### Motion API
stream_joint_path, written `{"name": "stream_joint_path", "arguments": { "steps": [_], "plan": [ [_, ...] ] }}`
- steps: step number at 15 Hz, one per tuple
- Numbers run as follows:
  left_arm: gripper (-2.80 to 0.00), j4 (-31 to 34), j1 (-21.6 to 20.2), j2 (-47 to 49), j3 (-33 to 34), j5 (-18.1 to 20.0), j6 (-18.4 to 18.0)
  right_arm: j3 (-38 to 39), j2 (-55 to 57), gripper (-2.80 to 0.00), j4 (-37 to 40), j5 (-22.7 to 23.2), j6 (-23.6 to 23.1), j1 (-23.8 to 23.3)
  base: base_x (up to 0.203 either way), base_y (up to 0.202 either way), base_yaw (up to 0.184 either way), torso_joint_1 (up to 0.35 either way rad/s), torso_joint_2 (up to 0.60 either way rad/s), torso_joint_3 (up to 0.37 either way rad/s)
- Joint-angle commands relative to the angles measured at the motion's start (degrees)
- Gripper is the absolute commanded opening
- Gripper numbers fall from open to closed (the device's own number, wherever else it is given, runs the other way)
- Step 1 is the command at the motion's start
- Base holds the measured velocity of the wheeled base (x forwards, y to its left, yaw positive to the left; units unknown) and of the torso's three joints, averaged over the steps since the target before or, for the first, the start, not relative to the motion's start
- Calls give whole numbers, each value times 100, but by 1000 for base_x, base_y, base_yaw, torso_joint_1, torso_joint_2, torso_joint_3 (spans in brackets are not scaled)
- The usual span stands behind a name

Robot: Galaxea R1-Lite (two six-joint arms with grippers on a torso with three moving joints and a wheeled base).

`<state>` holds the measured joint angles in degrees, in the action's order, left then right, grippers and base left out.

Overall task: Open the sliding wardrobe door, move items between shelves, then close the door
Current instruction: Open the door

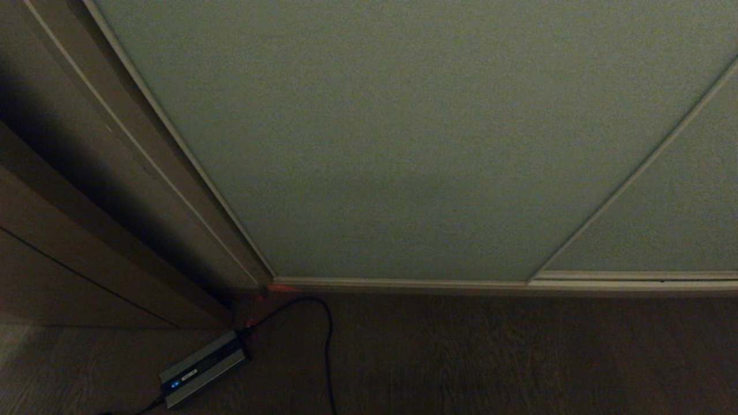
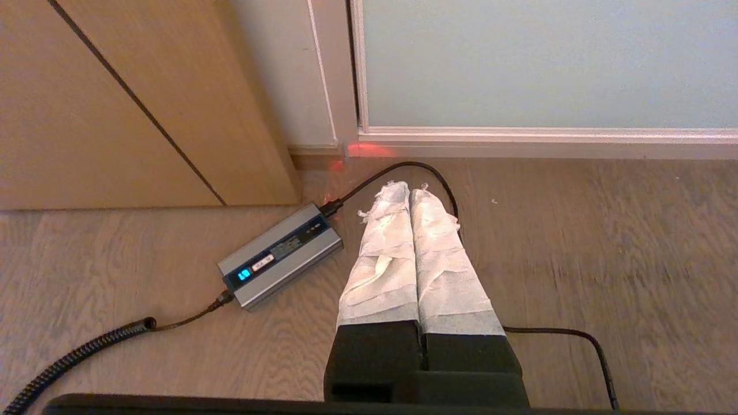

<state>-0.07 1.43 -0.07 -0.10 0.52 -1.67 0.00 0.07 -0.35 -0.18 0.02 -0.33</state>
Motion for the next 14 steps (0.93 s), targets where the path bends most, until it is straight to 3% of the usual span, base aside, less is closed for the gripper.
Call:
{"name": "stream_joint_path", "arguments": {
  "steps": [1,5,8,11,14],
  "plan": [
    [-280,-1,-2,-1,1,1,0,22,1,-280,0,1,-2,-2,0,0,0,0,0,0],
    [-280,10,7,-1,1,18,-123,26,1,-280,0,1,-2,-2,0,0,0,0,0,0],
    [-280,-1,7,-1,1,1,-9,18,1,-280,0,1,-2,-2,0,0,0,0,0,0],
    [-280,54,7,7,1,23,-369,18,1,-280,0,1,-2,-2,0,0,0,0,0,0],
    [-280,34,7,7,10,38,-414,26,1,-280,0,1,-2,-2,0,0,0,0,0,0]
  ]
}}
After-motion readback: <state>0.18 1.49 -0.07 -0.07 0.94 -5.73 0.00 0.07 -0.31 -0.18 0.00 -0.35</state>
